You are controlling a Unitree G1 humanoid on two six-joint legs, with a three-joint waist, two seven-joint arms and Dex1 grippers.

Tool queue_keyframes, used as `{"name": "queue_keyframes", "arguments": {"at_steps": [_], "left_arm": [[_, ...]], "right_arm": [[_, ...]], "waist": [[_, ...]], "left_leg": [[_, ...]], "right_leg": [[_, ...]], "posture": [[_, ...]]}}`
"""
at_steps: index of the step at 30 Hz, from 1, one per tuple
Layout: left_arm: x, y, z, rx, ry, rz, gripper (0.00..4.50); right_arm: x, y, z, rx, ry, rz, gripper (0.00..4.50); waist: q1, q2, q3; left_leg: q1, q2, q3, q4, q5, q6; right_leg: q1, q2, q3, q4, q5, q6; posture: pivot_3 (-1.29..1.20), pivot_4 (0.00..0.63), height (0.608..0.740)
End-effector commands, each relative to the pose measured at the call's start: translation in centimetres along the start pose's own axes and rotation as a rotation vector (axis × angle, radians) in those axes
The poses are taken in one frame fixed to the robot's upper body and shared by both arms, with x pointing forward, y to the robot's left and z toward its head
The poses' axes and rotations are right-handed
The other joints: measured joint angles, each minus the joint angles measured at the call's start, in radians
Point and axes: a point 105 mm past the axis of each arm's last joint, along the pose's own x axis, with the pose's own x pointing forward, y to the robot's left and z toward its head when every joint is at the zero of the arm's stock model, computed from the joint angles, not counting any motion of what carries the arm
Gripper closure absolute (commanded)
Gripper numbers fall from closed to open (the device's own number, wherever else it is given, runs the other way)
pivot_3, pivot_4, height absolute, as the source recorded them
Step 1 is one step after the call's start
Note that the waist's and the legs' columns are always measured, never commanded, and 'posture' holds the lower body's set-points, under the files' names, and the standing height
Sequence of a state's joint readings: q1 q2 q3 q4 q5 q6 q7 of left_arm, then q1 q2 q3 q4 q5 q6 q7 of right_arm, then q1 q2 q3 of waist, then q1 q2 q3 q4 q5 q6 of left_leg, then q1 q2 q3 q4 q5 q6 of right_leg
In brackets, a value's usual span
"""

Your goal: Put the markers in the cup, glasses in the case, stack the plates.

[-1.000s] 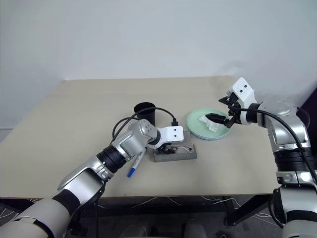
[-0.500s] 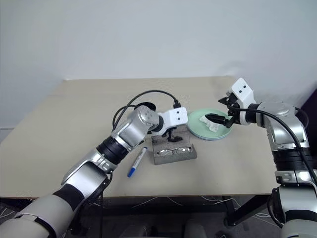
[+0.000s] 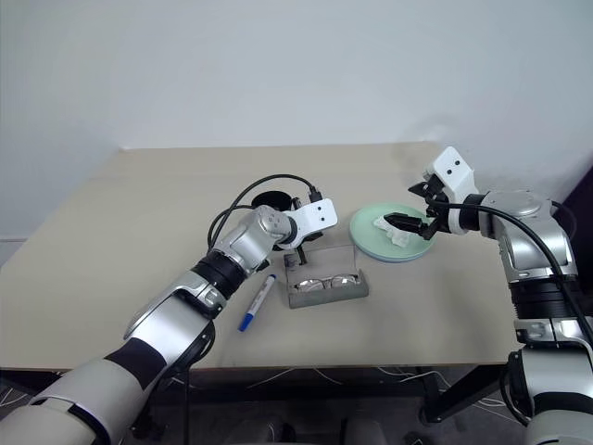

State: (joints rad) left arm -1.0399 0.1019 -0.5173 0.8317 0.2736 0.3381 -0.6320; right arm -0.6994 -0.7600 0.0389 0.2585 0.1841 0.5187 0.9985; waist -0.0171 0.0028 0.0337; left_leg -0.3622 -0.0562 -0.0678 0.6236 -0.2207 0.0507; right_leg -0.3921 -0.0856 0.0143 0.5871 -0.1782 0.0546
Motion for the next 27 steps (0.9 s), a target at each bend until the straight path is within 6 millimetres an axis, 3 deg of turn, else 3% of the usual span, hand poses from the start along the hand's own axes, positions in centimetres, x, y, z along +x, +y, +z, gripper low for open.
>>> {"name": "queue_keyframes", "arguments": {"at_steps": [1, 13, 27], "left_arm": [[-0.6, 1.6, 2.0, 0.061, -0.051, 0.064, 4.45], [0.3, -1.5, 0.3, 0.124, -0.006, -0.071, 4.45], [-0.9, -2.8, 0.3, 0.115, -0.027, -0.168, 4.45]], "right_arm": [[-0.3, -0.3, 2.0, -0.048, -0.051, -0.014, 0.0], [-0.3, -0.3, 2.1, -0.051, -0.057, -0.017, 0.0], [-0.5, -0.4, 1.8, -0.054, -0.049, -0.018, 0.0]], "waist": [[0.0, 0.0, 0.0], [-0.001, 0.0, 0.0], [-0.001, 0.0, -0.001]], "left_leg": [[0.0, -0.001, 0.0, 0.0, 0.0, 0.0], [0.0, -0.001, 0.0, 0.0, 0.0, 0.0], [0.001, -0.001, 0.0, 0.0, 0.0, 0.0]], "right_leg": [[0.0, 0.0, 0.0, 0.0, 0.0, 0.0], [0.0, 0.0, 0.0, 0.0, 0.0, 0.0], [0.001, 0.0, 0.0, 0.001, 0.0, 0.0]], "posture": [[0.0, 0.0, 0.732], [0.0, 0.0, 0.732], [0.0, 0.0, 0.732]]}}
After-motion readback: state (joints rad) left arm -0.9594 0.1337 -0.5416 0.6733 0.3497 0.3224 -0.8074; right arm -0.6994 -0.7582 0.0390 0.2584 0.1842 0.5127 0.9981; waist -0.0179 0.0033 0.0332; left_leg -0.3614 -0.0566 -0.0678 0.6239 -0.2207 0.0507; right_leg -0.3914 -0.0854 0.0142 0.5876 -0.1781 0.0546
